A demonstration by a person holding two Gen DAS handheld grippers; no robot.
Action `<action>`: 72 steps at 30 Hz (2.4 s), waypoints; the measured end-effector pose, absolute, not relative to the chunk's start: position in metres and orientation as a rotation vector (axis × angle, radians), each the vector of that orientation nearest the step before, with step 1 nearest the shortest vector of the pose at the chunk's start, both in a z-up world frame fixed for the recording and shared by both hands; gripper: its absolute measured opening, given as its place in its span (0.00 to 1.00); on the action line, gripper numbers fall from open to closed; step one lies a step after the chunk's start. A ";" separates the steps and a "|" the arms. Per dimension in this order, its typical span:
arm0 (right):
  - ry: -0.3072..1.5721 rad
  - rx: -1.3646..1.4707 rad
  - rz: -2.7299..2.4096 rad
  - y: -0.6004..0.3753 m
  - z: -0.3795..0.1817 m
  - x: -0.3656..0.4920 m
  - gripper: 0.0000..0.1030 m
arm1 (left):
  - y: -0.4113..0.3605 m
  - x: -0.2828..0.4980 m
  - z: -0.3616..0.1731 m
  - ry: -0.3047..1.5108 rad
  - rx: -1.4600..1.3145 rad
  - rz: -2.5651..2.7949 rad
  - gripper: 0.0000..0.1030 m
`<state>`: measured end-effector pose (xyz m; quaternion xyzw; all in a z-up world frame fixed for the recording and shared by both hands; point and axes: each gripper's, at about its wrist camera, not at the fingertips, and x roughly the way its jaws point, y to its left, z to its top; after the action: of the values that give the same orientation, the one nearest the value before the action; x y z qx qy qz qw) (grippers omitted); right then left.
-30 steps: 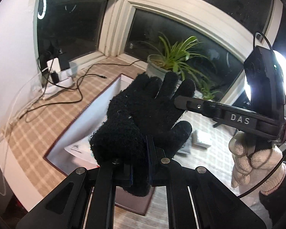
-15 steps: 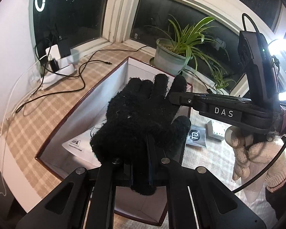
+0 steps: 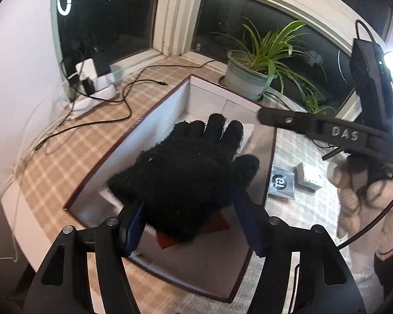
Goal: Organize soft objects
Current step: 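Carry both gloves into the box and open both tools, then withdraw both tools from the box toward the orange parcel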
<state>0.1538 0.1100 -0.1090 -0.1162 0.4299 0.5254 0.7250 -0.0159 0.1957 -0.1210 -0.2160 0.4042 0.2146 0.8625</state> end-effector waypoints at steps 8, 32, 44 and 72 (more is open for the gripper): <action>0.952 -0.205 1.152 0.087 -0.102 0.162 0.56 | 0.195 -0.038 -0.113 0.828 -0.469 0.471 0.62; 0.880 -0.085 1.081 -0.060 -0.074 0.148 0.62 | 0.107 -0.048 -0.061 0.716 -0.320 0.369 0.62; 0.799 -0.004 0.892 -0.199 -0.083 0.136 0.63 | 0.057 -0.029 -0.098 0.734 -0.384 0.234 0.62; 0.948 0.274 0.547 -0.459 -0.113 0.240 0.67 | -0.147 0.143 -0.133 0.867 -0.406 -0.217 0.62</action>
<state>0.2396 -0.4587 -0.1128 0.1298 0.4491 0.2590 0.8452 0.1430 -0.1467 -0.1332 -0.1949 0.4163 -0.1041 0.8820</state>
